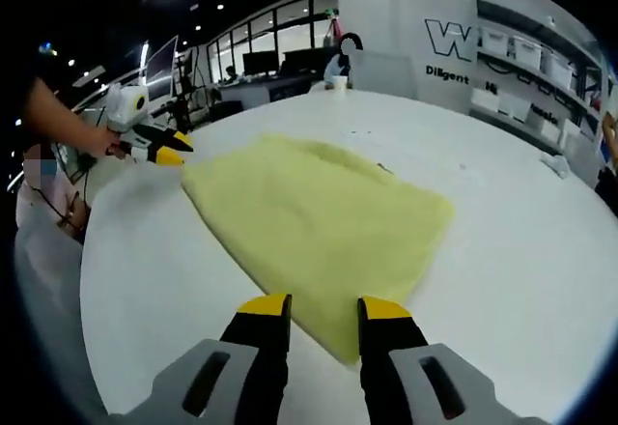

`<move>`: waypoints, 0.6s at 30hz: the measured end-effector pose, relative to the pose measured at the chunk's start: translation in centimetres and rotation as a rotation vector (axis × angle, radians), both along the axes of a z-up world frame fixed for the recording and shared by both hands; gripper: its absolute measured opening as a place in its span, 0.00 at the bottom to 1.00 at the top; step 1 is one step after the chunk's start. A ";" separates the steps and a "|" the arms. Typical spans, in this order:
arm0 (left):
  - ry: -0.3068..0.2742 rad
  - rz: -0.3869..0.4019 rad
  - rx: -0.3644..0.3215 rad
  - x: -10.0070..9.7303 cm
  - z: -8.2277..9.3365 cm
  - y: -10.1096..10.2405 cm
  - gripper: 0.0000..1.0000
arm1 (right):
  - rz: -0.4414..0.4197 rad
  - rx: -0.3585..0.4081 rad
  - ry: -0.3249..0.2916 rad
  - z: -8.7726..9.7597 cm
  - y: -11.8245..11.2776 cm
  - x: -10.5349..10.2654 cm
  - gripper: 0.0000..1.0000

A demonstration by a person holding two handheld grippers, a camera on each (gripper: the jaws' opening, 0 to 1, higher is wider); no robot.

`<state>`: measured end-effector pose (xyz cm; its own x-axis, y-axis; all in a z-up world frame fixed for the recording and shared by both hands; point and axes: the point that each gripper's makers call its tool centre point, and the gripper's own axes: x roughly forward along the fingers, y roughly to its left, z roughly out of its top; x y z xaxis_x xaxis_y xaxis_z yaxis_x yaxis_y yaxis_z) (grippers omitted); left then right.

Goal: Fold the garment on the visible template until the final outline fits inside the template.

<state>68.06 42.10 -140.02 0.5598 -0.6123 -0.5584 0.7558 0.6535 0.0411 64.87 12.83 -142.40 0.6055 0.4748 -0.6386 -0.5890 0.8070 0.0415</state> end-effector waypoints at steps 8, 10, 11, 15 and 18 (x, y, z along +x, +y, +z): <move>0.068 -0.045 0.081 -1.0 -3.3 -1.0 0.24 | 0.007 -0.054 0.013 -1.1 -0.7 -0.5 0.19; 0.065 -0.040 0.069 -0.6 -3.4 -0.8 0.24 | 0.005 -0.063 0.020 -1.4 -1.0 -0.4 0.18; 0.078 -0.029 0.064 -0.3 -3.9 -0.6 0.24 | 0.008 -0.066 0.020 -1.5 -1.0 -0.4 0.17; 0.072 -0.036 0.077 -0.5 -4.0 -0.5 0.24 | 0.002 -0.076 0.026 -1.8 -1.3 -0.3 0.14; 0.084 -0.024 0.065 -0.5 -4.1 -0.3 0.24 | -0.004 -0.071 0.034 -1.8 -1.4 -0.2 0.13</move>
